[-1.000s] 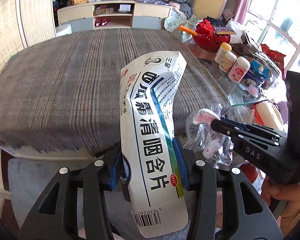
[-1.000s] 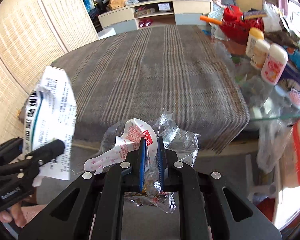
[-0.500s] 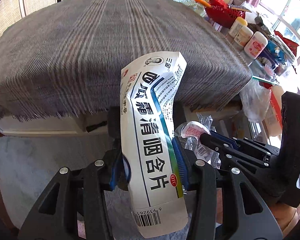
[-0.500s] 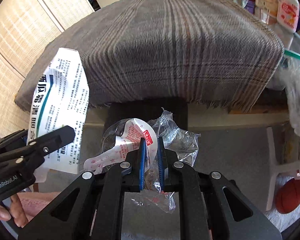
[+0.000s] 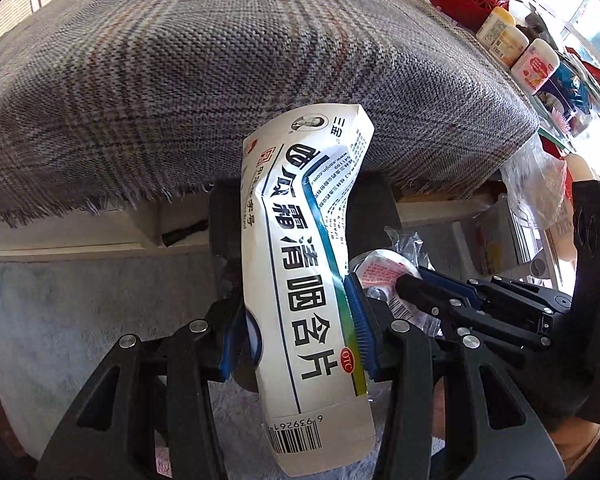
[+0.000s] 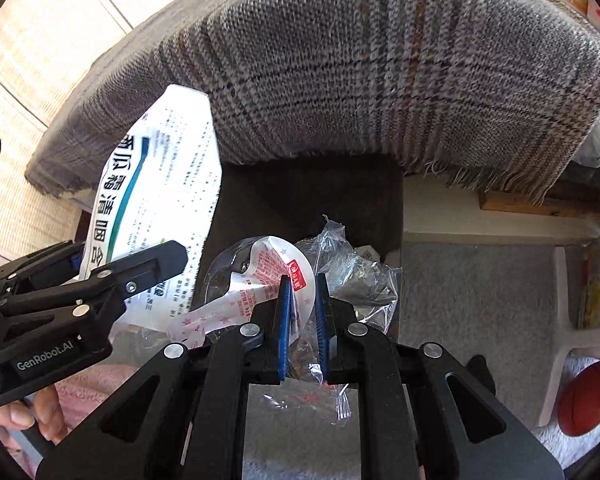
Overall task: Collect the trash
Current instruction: 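Carry both held items down to the black bin and open both tools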
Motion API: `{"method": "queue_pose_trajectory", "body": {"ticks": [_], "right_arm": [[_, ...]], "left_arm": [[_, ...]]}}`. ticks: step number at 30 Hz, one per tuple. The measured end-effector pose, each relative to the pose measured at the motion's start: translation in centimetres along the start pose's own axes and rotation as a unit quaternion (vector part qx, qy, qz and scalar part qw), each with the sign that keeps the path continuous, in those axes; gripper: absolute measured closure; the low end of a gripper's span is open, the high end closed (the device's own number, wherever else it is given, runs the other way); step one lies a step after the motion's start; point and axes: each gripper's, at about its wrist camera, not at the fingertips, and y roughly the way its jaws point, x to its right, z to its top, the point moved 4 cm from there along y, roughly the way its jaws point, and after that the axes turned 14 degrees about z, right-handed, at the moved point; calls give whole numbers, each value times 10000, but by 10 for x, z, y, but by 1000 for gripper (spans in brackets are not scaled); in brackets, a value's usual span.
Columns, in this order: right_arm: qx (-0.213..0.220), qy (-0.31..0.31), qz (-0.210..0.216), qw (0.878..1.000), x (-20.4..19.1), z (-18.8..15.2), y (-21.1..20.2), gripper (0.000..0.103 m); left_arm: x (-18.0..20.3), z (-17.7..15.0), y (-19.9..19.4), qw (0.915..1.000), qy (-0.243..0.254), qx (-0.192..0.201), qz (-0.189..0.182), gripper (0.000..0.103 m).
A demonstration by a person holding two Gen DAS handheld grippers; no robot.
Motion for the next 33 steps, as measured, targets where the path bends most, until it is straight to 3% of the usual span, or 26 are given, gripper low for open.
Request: {"method": "queue_pose_trajectory", "body": {"ticks": [13, 24, 27, 29, 33], "right_arm": [[-192, 250, 183, 9993, 21, -2, 27, 87], [-264, 216, 221, 9992, 26, -5, 26, 80], [-206, 181, 198, 9994, 27, -5, 20, 62], [-188, 153, 159, 9996, 27, -4, 16, 56], [-222, -2, -28, 9997, 28, -6, 10, 12]], "left_arm": [[4, 7, 35, 9989, -11, -420, -230, 58], [5, 13, 37, 9991, -71, -363, -200, 51], [4, 14, 34, 9993, -92, -317, -197, 46], [0, 15, 30, 9994, -133, -275, -170, 40], [-5, 18, 22, 9997, -184, -171, -82, 19]]}}
